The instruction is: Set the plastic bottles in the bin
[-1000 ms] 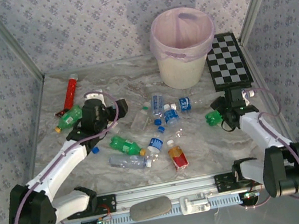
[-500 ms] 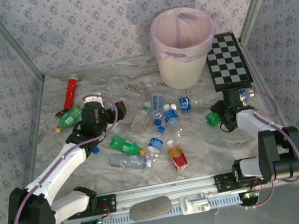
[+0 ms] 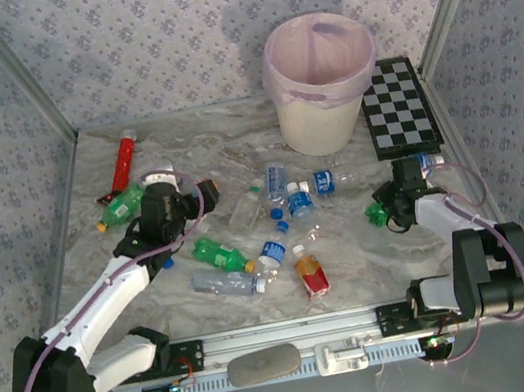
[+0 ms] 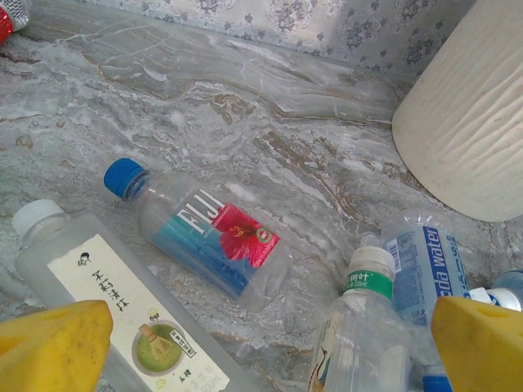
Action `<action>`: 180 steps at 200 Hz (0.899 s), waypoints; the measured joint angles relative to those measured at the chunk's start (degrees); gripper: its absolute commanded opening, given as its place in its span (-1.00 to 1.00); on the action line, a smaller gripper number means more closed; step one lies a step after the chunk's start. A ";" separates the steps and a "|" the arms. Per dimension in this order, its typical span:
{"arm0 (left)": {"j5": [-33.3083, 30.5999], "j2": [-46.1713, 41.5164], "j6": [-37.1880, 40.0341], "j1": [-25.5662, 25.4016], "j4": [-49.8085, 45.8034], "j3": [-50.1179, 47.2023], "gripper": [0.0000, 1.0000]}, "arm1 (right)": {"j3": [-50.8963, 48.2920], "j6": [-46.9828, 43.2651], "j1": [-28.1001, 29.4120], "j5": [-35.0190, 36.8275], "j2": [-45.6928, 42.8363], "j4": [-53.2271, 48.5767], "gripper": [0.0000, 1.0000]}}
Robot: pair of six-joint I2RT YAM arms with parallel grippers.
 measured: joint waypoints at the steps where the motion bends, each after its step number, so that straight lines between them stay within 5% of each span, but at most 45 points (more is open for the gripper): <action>1: 0.00 0.00 -0.02 0.00 0.00 0.00 1.00 | -0.02 0.00 0.02 0.00 -0.15 -0.04 0.03; 117: 4.94 -0.15 -5.05 6.38 0.11 -1.70 1.00 | 5.05 -8.28 6.88 3.91 -29.77 -12.70 -0.16; 180: 7.98 -0.20 -6.54 10.47 0.96 -4.37 1.00 | 27.12 -19.15 13.53 1.38 -20.50 -13.75 -0.15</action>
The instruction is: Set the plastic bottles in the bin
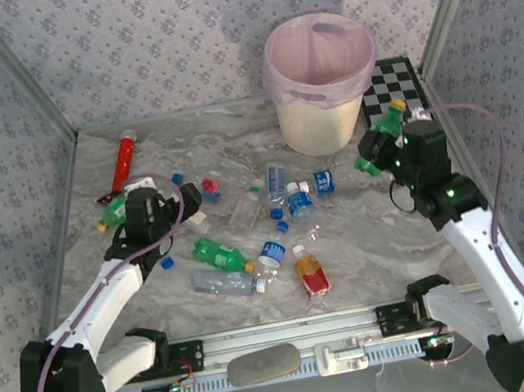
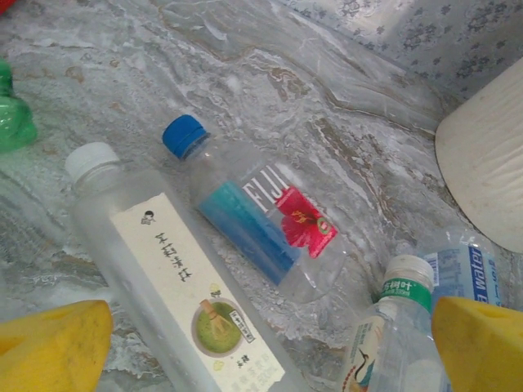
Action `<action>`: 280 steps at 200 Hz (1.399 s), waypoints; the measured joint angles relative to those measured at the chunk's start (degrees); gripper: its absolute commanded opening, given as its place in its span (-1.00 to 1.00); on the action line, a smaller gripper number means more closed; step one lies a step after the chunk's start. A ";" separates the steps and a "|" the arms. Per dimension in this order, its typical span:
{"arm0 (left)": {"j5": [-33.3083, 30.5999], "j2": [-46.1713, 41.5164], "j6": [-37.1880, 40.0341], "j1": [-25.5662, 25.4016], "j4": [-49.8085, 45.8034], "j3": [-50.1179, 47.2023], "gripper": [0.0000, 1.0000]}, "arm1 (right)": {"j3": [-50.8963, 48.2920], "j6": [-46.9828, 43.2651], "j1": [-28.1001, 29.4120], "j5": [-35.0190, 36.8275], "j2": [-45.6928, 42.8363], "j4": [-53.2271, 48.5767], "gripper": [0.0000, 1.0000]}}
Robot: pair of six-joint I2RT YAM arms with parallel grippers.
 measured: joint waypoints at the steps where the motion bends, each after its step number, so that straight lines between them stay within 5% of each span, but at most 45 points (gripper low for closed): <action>1: 0.02 0.00 0.00 0.04 0.02 -0.02 1.00 | 0.31 -0.11 0.09 -0.02 0.17 0.02 -0.15; 125: 4.96 -0.90 0.74 4.66 1.33 -1.51 1.00 | 49.62 -18.12 0.92 0.17 46.34 2.95 -0.08; 182: 6.36 -1.22 2.43 4.59 12.04 -5.07 1.00 | 69.46 -20.22 0.61 -0.31 65.57 -5.81 -0.04; 230: 7.76 1.44 4.59 4.48 15.47 -4.74 1.00 | 75.87 -20.15 0.81 -1.64 72.52 -11.89 0.09; 280: 7.74 1.42 5.07 4.48 15.45 -4.68 1.00 | 76.67 -19.39 0.85 -2.03 72.85 -13.31 0.50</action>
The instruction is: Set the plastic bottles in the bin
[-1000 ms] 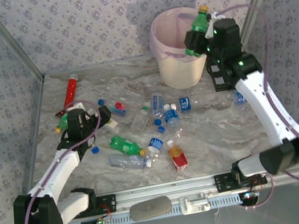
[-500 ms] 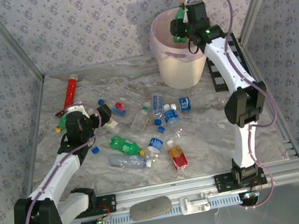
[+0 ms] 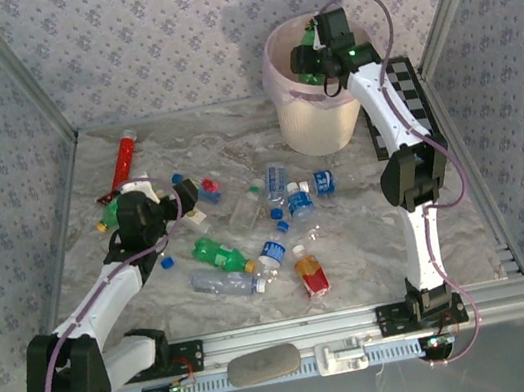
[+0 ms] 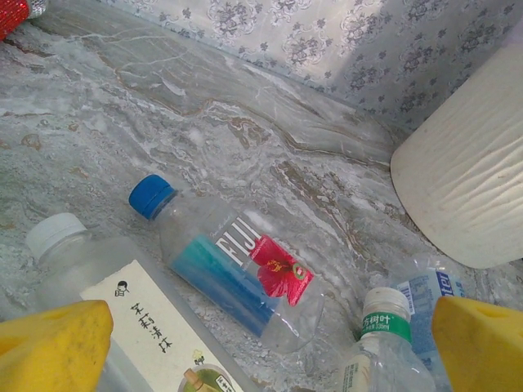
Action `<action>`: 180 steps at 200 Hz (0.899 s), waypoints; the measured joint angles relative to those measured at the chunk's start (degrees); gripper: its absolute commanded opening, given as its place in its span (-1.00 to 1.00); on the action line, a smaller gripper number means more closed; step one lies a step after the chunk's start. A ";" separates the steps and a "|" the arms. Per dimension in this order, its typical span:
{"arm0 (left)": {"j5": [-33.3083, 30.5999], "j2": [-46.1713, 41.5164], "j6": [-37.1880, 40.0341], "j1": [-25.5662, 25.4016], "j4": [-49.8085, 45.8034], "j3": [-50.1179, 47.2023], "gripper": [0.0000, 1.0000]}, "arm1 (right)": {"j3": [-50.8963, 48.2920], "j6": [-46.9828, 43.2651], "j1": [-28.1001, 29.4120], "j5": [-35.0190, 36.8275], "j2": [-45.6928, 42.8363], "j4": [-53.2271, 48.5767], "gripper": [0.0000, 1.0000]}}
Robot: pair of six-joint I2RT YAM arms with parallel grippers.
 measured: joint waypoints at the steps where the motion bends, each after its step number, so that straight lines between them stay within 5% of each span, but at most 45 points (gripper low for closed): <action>1: 0.00 -0.02 0.00 0.00 -0.04 0.00 1.00 | 0.07 -0.15 0.00 0.00 0.00 0.00 0.50; 98: 0.61 -0.02 3.02 -3.52 -1.49 3.82 1.00 | -3.04 0.15 -0.13 -0.87 -8.92 0.20 0.63; 125: -2.10 0.00 3.19 -3.80 -5.01 5.64 1.00 | -11.56 0.17 -0.13 -2.47 -19.50 2.58 0.72; 141: -4.70 0.11 3.39 -3.52 -8.50 7.82 1.00 | -18.99 0.83 -0.11 -3.72 -26.51 5.40 0.97; 180: -7.30 2.34 2.32 1.99 -15.76 13.42 1.00 | -41.07 1.84 0.74 -6.38 -41.42 14.19 0.98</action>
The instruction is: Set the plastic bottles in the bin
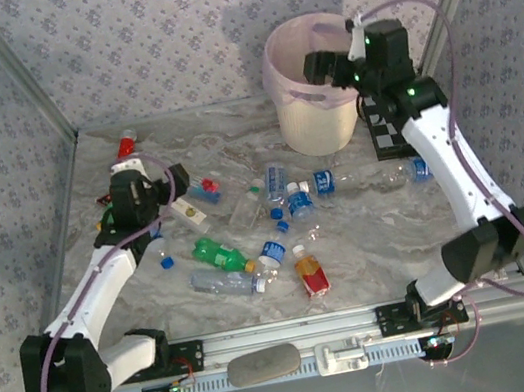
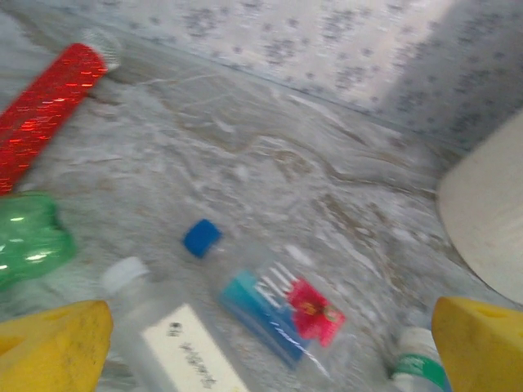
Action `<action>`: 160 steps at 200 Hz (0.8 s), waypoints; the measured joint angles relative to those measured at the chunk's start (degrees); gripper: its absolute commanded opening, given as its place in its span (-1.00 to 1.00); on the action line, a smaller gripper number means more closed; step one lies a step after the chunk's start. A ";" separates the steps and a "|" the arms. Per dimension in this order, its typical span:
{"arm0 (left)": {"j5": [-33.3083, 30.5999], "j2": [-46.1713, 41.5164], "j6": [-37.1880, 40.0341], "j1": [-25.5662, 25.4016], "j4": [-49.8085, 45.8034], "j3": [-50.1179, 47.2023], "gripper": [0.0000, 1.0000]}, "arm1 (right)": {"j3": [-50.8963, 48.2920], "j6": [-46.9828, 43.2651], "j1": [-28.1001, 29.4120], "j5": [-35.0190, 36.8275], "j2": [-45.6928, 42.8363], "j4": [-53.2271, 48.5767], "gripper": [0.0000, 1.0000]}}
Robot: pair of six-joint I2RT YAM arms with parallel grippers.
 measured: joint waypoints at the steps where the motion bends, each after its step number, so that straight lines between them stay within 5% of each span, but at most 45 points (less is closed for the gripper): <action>1: 0.00 0.13 -0.11 0.46 -0.20 0.09 1.00 | -0.76 0.02 0.09 0.02 -0.46 0.20 0.98; 70: 4.13 10.78 -1.14 20.11 -12.17 13.51 1.00 | -27.23 1.99 8.41 4.66 -10.69 9.84 0.98; 160: 14.43 32.59 17.66 29.31 -26.14 32.09 1.00 | -43.87 7.41 11.69 15.34 -16.17 15.50 0.98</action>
